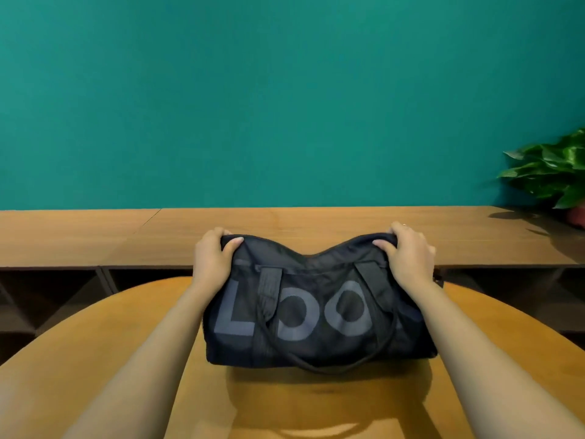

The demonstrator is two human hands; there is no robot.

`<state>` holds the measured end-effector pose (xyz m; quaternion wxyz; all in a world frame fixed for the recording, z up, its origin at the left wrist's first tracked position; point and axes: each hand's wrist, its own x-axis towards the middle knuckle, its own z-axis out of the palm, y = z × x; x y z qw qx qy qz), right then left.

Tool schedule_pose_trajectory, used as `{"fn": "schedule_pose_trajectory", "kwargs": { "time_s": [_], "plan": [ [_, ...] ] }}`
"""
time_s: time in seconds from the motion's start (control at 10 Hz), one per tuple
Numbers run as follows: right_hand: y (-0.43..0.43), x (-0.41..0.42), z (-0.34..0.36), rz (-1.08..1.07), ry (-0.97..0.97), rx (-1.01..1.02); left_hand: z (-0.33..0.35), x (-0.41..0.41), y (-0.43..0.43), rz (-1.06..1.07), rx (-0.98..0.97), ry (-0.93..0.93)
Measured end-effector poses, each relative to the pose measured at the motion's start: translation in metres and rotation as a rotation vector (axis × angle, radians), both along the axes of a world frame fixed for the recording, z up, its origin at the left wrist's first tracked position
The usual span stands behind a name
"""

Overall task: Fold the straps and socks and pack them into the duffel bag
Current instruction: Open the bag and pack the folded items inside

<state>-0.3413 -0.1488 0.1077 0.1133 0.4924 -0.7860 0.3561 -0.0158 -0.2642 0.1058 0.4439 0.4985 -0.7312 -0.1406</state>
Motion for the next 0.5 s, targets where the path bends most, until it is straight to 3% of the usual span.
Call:
{"fn": "schedule_pose_trajectory", "kwargs": {
  "time_s": [0.2,0.4,0.5],
  "plan": [
    [-0.115,-0.040,0.053,-0.063,-0.073,-0.200,0.058,-0.047,-0.116,0.078,-0.103,0.097],
    [-0.187,-0.056,0.016,-0.032,-0.188,0.010,0.017,-0.086,-0.189,0.118,0.082,-0.014],
    [-0.200,-0.049,-0.010,0.005,-0.056,0.583,-0.012,-0.109,-0.192,0.063,0.270,-0.634]
  ]
}}
